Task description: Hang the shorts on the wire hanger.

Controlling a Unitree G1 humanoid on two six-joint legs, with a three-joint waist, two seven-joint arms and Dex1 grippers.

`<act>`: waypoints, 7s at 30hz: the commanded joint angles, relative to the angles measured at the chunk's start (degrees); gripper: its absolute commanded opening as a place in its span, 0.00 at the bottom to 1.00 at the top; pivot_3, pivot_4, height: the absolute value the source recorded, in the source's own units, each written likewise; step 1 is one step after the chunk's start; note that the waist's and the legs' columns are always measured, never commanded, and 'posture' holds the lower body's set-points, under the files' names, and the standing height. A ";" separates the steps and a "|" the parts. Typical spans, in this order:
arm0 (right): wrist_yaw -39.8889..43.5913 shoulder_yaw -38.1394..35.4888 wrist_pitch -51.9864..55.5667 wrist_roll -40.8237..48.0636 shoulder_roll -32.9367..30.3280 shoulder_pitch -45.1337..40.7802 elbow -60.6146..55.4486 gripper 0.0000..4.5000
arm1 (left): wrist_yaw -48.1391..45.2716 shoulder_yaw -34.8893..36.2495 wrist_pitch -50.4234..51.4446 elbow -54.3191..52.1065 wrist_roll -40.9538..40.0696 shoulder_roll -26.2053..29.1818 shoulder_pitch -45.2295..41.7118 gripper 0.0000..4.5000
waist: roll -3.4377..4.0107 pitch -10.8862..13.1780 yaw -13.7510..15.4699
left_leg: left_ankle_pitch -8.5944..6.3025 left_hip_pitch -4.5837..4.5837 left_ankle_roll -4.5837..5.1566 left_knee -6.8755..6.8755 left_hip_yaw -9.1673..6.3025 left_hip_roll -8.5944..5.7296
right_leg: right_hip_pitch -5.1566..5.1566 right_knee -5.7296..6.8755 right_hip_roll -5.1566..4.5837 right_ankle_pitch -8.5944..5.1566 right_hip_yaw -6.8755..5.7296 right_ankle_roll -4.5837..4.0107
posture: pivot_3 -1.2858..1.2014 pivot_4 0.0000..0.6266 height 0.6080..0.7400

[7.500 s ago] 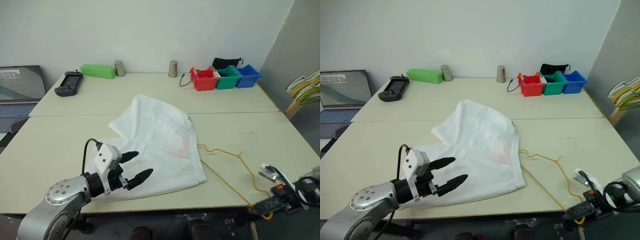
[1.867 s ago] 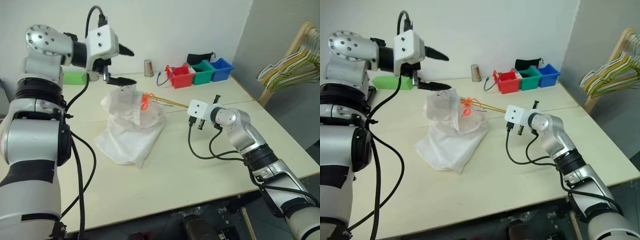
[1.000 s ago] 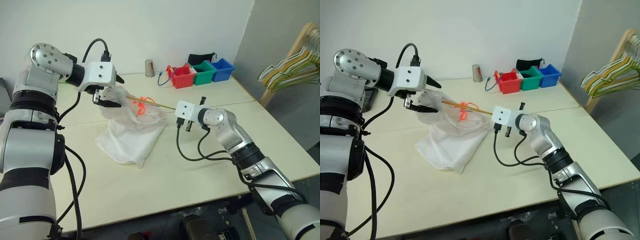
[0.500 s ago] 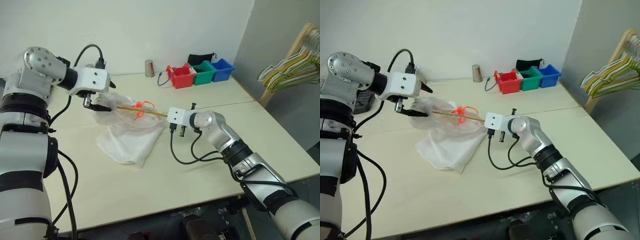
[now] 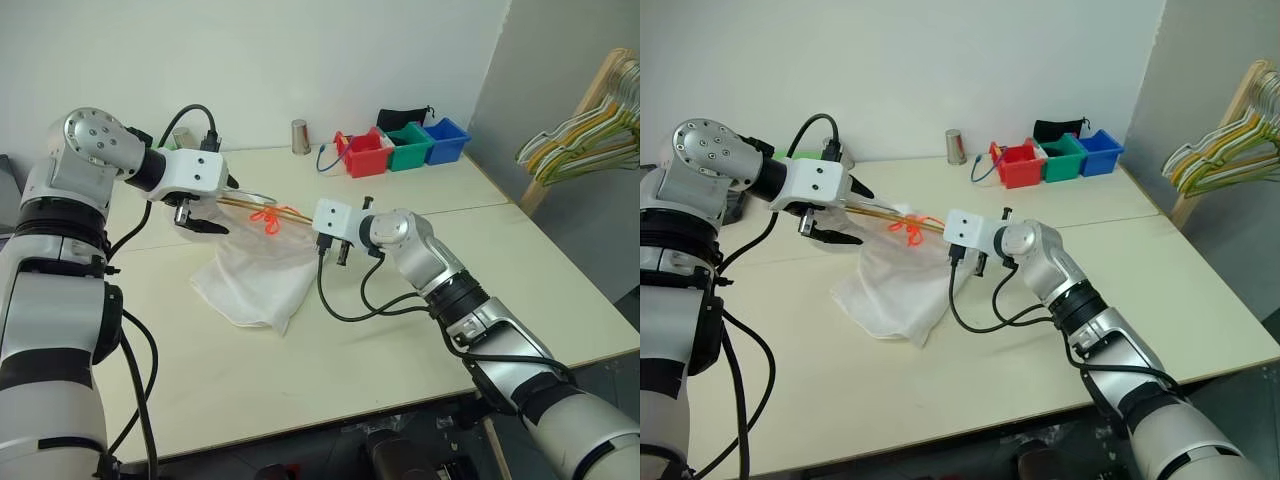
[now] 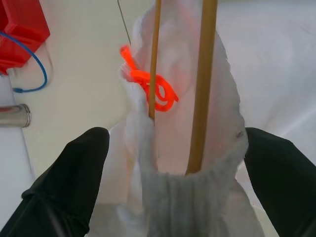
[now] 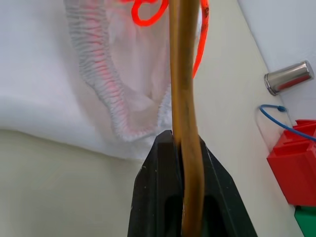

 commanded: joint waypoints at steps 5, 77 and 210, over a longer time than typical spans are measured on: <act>0.08 -2.33 1.92 2.43 0.43 -1.77 -6.54 0.00 | 6.17 -0.26 -0.92 -0.37 1.66 0.58 -0.39 0.99 | -0.03 -0.02 0.03 | 0.00 0.00 0.00 0.01 -0.02 0.00 | 0.00 0.02 0.00 0.00 -0.01 0.00 | 0.48 0.00 1.00; 19.34 -5.84 6.31 16.28 -13.88 6.42 -10.74 0.99 | 1.41 22.28 59.37 -31.32 -32.50 7.60 24.23 0.01 | -0.21 -0.19 -0.25 | 0.01 0.15 0.01 0.06 -0.33 0.06 | 0.03 0.33 0.13 -0.08 -0.15 -0.11 | 0.48 0.00 1.00; 21.87 3.32 -6.68 6.41 -17.12 -9.10 -8.39 1.00 | 7.98 4.05 24.05 -36.40 -11.31 0.71 26.60 0.01 | -0.38 -0.36 3.01 | 0.17 0.08 -0.22 -0.02 -1.10 0.05 | 0.19 0.61 0.08 -0.35 -1.18 -0.57 | 0.49 0.00 1.00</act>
